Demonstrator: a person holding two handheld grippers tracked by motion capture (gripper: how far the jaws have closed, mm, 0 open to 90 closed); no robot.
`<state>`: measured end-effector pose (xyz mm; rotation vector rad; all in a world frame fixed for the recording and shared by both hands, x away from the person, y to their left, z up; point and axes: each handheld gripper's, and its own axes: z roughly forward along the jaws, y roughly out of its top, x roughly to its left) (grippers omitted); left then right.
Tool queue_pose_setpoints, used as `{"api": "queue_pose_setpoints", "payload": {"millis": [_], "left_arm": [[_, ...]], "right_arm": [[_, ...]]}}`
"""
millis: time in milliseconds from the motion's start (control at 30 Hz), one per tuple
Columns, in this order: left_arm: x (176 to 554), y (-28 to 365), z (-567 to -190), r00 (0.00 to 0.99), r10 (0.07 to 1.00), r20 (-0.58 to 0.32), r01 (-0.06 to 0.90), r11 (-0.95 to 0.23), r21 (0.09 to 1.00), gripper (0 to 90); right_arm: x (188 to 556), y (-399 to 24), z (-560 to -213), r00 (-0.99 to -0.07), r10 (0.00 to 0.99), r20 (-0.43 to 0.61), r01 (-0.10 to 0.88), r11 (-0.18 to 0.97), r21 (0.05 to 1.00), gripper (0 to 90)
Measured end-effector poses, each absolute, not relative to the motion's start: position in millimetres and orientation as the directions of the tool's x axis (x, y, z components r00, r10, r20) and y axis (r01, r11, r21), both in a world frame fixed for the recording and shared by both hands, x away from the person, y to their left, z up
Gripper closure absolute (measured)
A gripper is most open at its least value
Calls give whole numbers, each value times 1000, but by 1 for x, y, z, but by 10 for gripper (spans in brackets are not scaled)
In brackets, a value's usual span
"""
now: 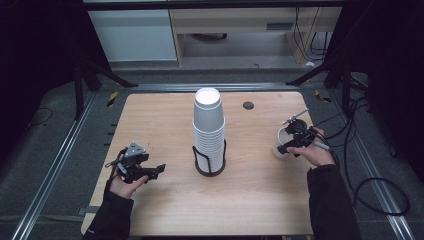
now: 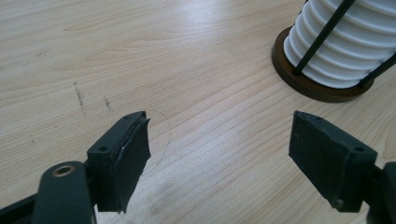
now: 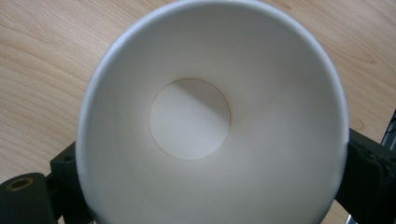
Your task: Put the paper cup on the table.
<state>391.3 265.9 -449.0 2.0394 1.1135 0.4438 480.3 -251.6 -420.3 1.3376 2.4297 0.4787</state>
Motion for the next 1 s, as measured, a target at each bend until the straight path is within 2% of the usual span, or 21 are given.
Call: {"api": "queue_pose_setpoints", "payload": {"millis": [233, 533, 667, 800, 1000], "left_arm": [[391, 265, -449, 563, 825, -50, 566, -341, 751, 198], [392, 265, -451, 565, 823, -50, 570, -346, 745, 194], [392, 266, -451, 566, 823, -52, 569, -345, 746, 190], [392, 266, -452, 566, 823, -52, 570, -345, 746, 185], [393, 269, -451, 558, 828, -58, 573, -334, 748, 182]], "right_arm": [[484, -249, -428, -529, 840, -121, 750, 530, 396, 71], [485, -245, -432, -547, 822, -160, 732, 563, 385, 57], [487, -243, -434, -544, 824, -160, 740, 561, 371, 22], [486, -240, -432, -544, 826, -150, 739, 555, 382, 10], [478, -241, -420, -551, 822, -144, 704, 551, 448, 4]]}}
